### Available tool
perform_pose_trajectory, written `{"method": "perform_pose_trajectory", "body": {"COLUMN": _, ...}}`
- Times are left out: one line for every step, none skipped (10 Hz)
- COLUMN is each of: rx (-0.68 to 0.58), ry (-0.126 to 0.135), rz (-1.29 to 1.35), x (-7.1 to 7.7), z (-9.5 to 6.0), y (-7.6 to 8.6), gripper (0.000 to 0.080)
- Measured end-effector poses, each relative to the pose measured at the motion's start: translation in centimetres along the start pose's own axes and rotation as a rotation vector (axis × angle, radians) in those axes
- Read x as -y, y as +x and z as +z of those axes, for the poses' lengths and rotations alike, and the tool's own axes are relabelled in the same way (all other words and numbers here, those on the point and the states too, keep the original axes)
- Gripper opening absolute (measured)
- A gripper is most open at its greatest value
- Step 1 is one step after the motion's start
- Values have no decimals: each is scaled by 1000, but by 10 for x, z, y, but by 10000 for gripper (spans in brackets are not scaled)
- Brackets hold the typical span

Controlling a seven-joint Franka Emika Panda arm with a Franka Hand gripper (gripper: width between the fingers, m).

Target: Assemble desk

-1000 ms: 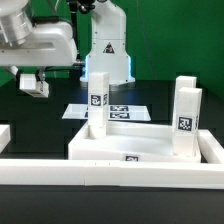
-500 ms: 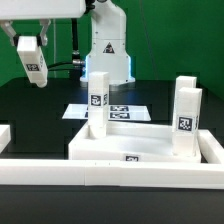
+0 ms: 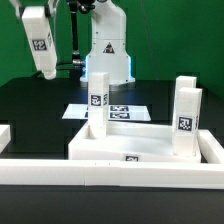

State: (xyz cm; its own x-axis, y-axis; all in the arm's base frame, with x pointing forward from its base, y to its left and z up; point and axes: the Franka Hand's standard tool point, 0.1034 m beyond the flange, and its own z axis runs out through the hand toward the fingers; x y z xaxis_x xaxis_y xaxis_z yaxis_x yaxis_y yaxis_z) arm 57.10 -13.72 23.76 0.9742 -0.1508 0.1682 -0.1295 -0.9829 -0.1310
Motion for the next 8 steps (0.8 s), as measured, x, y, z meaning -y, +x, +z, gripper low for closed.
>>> {"method": "perform_pose_trajectory", "body": {"rx": -65, "ry": 12, "rz": 39, "x": 11, "z": -9, "y": 10, "gripper": 288}}
{"method": "perform_pose_trajectory", "body": {"rx": -201, "ry": -24, "rz": 41, "x": 18, "z": -11, "y": 16, "gripper": 288}}
{"method": "perform_pose_trajectory", "body": {"rx": -211, "ry": -31, "rz": 33, "x": 22, "z": -2, "y": 3, "gripper": 288}}
{"method": "perform_pose_trajectory", "body": {"rx": -291, "ry": -58, "rz": 25, "x": 15, "z": -5, "y": 8, "gripper": 288}}
{"method": "perform_pose_trajectory", "body": {"rx": -359, "ry": -85, "rz": 20, "x": 10, "z": -6, "y": 8, "gripper": 288}}
{"method": "perform_pose_trajectory", "body": {"rx": -378, "ry": -91, "rz": 27, "x": 15, "z": -4, "y": 6, "gripper": 288}}
{"method": "perform_pose_trajectory", "body": {"rx": -388, "ry": -84, "rz": 40, "x": 30, "z": 0, "y": 8, "gripper": 288}}
{"method": "perform_pose_trajectory", "body": {"rx": -387, "ry": -74, "rz": 46, "x": 43, "z": 5, "y": 13, "gripper": 288}}
